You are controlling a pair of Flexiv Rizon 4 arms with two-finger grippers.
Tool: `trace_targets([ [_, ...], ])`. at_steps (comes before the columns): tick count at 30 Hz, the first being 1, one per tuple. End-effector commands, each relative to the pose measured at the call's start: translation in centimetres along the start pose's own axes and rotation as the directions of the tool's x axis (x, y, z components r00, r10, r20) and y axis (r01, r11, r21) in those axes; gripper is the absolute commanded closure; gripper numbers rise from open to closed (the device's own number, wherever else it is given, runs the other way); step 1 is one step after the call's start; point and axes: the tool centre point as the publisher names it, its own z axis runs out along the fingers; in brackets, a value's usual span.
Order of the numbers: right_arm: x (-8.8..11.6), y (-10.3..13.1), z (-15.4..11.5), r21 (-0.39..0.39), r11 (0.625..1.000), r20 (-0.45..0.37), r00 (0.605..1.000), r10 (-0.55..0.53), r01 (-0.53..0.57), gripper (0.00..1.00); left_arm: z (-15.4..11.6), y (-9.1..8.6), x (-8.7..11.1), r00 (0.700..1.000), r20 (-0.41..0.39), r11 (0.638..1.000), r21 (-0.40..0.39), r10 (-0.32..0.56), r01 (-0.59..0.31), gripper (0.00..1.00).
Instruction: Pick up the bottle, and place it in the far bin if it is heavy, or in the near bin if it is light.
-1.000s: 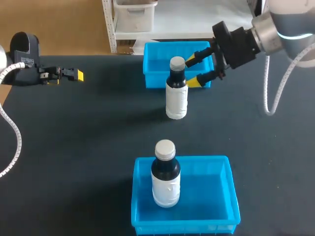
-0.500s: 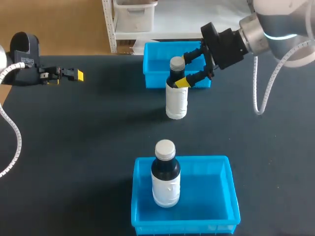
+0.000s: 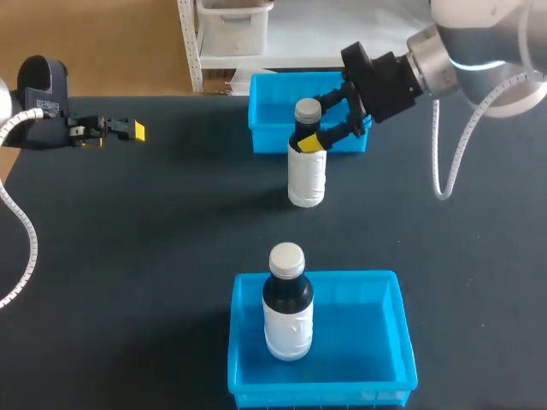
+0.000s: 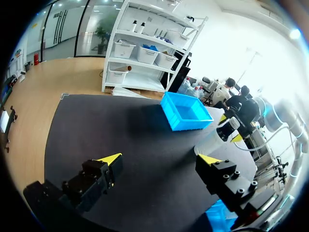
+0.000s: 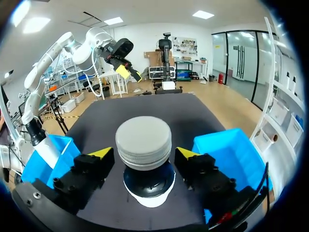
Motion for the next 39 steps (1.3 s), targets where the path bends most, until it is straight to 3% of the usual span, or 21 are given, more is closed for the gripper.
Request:
trace_targets([
  [1,-0.1,-0.1,-0.1,0.002,1.0,-0.002,1.0,-0.003,0.003,0.28,0.0,0.0,0.0,1.0,0.0,1.0,0.0,0.0,0.0,0.0],
  [3,-0.1,-0.1,-0.1,0.001,1.0,-0.005,1.0,-0.004,0.004,0.34,0.0,0.0,0.0,1.0,0.0,1.0,0.0,0.0,0.0,0.0],
  [5,-0.1,-0.1,-0.1,0.0,1.0,-0.01,1.0,-0.004,0.004,0.5,0.0,0.0,0.0,1.0,0.0,1.0,0.0,0.0,0.0,0.0],
  [14,0.0,0.0,-0.1,0.0,1.0,-0.016,1.0,-0.003,0.003,0.62,0.0,0.0,0.0,1.0,0.0,1.0,0.0,0.0,0.0,0.0],
  [18,-0.1,0.2,-0.4,0.003,1.0,-0.018,1.0,-0.004,0.004,0.92,0.0,0.0,0.0,1.0,0.0,1.0,0.0,0.0,0.0,0.0],
  [20,-0.3,0.4,-1.0,0.009,1.0,-0.017,1.0,-0.006,0.006,1.0,0.0,0.0,0.0,1.0,0.0,1.0,0.0,0.0,0.0,0.0],
  [27,-0.5,0.5,-3.7,0.043,0.999,-0.025,1.0,-0.007,0.008,1.0,0.0,0.0,0.0,1.0,0.0,1.0,0.0,0.0,0.0,0.0],
  [39,-0.9,-0.7,-10.7,0.113,0.993,-0.061,0.998,0.025,-0.018,1.0,0.0,0.0,0.0,1.0,0.0,1.0,0.0,0.0,0.0,0.0],
])
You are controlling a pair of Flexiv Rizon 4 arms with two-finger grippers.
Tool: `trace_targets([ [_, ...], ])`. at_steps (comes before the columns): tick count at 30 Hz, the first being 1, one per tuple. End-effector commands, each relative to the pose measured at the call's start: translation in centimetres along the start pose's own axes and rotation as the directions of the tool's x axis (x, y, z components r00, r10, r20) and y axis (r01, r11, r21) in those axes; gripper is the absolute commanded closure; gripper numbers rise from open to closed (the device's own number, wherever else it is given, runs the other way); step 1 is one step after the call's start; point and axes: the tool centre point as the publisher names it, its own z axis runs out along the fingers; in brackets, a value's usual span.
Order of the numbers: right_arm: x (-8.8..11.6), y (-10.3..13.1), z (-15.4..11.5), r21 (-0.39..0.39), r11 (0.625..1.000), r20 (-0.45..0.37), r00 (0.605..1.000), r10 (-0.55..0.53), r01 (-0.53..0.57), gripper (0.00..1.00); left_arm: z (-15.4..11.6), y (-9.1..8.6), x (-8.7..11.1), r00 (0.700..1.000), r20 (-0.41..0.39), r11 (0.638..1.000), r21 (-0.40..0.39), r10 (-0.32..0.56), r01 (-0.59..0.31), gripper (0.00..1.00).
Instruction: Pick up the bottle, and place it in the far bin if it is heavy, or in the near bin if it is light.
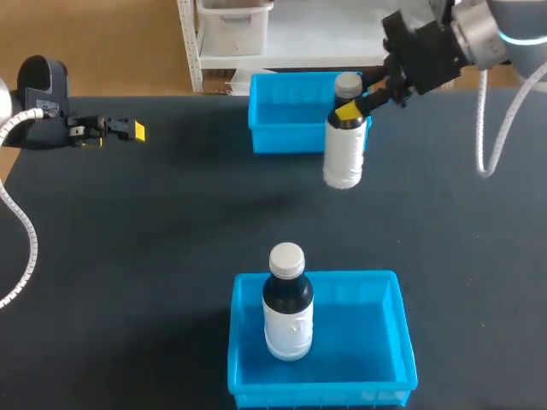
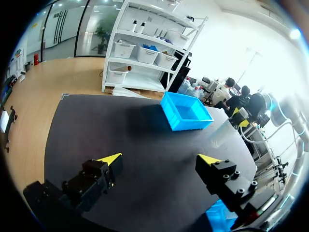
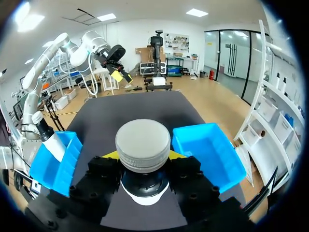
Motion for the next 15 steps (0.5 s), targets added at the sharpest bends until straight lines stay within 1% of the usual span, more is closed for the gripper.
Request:
trace_targets([
  [1,-0.5,0.1,-3.1,0.022,1.0,-0.013,1.0,0.008,-0.007,1.0,0.0,0.0,0.0,1.0,0.0,1.0,0.0,0.0,0.0,0.0],
  [8,-1.3,-2.4,-7.0,0.039,0.999,-0.027,1.0,0.017,-0.015,1.0,0.0,0.0,0.0,1.0,0.0,1.0,0.0,0.0,0.0,0.0],
  [12,-2.0,-4.1,-8.1,0.047,0.999,-0.037,0.999,-0.002,0.004,1.0,0.0,0.0,0.0,1.0,0.0,1.0,0.0,0.0,0.0,0.0],
  [15,-2.8,-5.4,-8.5,0.046,0.999,-0.033,0.999,-0.014,0.016,1.0,0.0,0.0,0.0,1.0,0.0,1.0,0.0,0.0,0.0,0.0],
])
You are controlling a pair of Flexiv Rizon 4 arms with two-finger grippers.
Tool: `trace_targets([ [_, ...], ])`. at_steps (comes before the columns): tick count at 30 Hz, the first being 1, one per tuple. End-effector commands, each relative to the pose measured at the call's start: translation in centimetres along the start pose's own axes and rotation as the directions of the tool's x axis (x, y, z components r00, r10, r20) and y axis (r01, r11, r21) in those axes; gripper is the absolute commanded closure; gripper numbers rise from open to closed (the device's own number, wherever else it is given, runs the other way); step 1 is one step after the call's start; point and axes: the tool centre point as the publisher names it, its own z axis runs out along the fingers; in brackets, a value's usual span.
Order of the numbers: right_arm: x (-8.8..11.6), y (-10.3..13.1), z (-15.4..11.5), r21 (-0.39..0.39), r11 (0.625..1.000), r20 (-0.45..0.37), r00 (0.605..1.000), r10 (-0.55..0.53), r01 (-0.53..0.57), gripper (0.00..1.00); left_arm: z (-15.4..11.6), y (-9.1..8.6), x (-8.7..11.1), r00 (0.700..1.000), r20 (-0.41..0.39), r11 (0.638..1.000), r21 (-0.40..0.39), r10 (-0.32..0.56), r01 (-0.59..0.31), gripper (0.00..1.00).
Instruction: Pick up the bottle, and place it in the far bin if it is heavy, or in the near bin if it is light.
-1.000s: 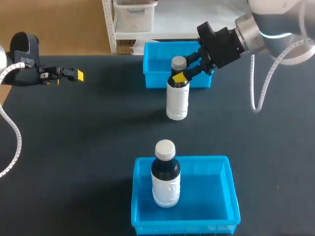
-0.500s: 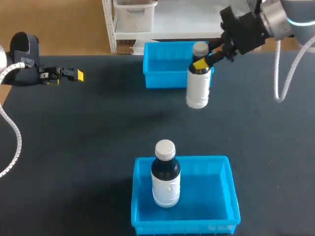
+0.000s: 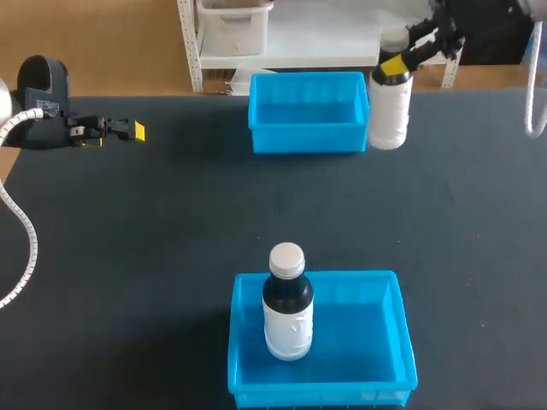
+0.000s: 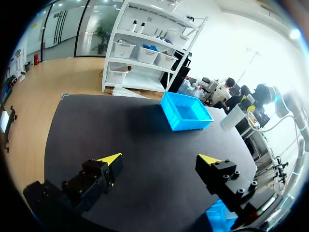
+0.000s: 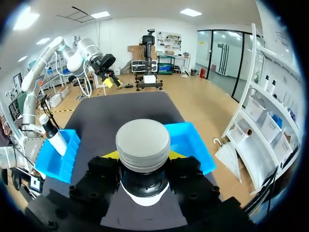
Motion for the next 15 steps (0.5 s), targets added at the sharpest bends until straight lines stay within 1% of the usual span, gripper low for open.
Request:
trace_targets([
  [1,-1.2,-2.3,-0.1,-0.03,1.0,0.001,1.0,-0.008,0.008,1.0,0.0,0.0,0.0,1.0,0.0,1.0,0.0,0.0,0.0,0.0],
  [5,-2.3,-3.9,0.5,-0.036,0.999,0.004,1.0,-0.026,0.026,1.0,0.0,0.0,0.0,1.0,0.0,1.0,0.0,0.0,0.0,0.0],
  [9,-3.5,-5.3,1.6,-0.06,0.997,0.019,0.999,-0.046,0.047,1.0,0.0,0.0,0.0,1.0,0.0,1.0,0.0,0.0,0.0,0.0],
  [15,-4.8,-6.8,3.7,-0.085,0.993,0.029,0.997,-0.077,0.079,1.0,0.0,0.0,0.0,1.0,0.0,1.0,0.0,0.0,0.0,0.0],
])
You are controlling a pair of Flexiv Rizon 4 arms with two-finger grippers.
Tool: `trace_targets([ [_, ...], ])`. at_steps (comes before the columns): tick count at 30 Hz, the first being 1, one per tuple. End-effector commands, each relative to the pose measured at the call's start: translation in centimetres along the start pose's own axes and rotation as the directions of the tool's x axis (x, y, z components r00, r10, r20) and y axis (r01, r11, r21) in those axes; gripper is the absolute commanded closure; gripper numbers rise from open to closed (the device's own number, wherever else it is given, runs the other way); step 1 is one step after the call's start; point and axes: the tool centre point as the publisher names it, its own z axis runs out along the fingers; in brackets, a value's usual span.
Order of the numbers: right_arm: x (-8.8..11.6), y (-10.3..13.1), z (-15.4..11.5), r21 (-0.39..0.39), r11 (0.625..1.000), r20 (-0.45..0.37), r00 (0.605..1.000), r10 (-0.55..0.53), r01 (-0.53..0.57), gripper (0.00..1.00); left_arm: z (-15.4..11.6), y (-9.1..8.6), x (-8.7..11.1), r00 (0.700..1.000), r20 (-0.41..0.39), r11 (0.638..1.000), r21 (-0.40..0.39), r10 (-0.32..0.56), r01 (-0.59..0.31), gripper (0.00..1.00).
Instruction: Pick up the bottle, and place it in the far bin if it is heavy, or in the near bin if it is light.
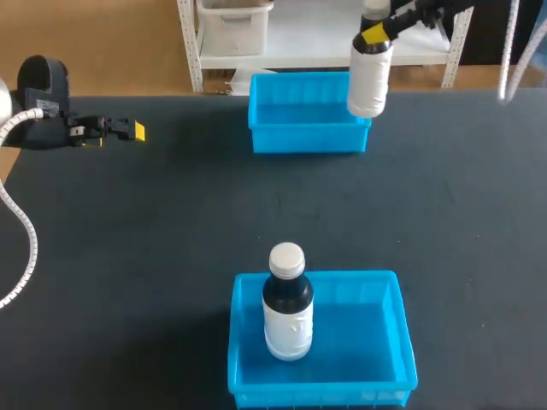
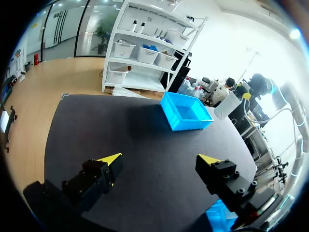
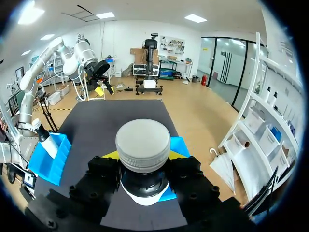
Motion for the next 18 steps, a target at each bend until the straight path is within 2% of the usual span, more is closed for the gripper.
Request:
trace_targets([
  [1,-0.8,-3.0,1.8,-0.088,0.996,-0.002,1.0,-0.013,0.013,1.0,0.0,0.0,0.0,1.0,0.0,1.0,0.0,0.0,0.0,0.0],
  [6,-1.3,-4.1,3.8,-0.116,0.993,0.014,1.0,-0.017,0.019,1.0,0.0,0.0,0.0,1.0,0.0,1.0,0.0,0.0,0.0,0.0],
  [18,-2.1,-4.7,8.1,-0.197,0.979,0.038,0.999,-0.038,0.045,1.0,0.0,0.0,0.0,1.0,0.0,1.0,0.0,0.0,0.0,0.0],
])
